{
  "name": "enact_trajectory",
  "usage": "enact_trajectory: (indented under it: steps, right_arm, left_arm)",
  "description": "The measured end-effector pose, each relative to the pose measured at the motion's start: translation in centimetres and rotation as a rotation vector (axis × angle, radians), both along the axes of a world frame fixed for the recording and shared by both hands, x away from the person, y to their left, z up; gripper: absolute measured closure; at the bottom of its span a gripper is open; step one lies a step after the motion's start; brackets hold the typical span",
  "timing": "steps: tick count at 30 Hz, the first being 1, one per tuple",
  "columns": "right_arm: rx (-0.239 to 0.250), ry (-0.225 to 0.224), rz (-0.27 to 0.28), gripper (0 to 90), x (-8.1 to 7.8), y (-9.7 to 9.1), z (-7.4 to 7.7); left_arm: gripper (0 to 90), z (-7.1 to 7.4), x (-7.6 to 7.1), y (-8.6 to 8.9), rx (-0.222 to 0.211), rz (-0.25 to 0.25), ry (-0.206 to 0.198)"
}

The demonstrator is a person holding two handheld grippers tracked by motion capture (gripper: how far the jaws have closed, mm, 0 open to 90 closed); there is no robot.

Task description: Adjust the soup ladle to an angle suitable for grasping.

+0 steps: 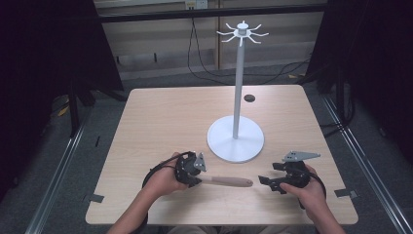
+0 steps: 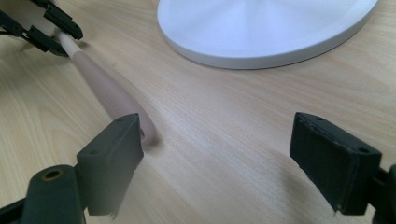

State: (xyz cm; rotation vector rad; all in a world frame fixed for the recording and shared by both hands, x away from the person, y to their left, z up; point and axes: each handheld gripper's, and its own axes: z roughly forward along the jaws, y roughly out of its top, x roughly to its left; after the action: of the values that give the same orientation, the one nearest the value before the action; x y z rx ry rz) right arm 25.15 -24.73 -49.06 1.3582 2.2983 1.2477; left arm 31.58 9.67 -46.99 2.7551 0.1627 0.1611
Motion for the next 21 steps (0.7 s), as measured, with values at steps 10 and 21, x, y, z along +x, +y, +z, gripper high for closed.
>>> enact_trajectory:
  steps: [10, 21]
  right_arm:
    - [0.023, 0.011, -0.015, 15.5, 0.1, -0.3, -0.2]
    - [0.036, 0.009, -0.007, 14.6, 0.1, 0.1, -0.1]
  left_arm:
    - [78.6, -0.1, -0.2, 1.9, -0.048, -0.020, 0.146]
    - [78.6, 1.3, -0.3, 3.2, -0.191, 0.049, 0.127]
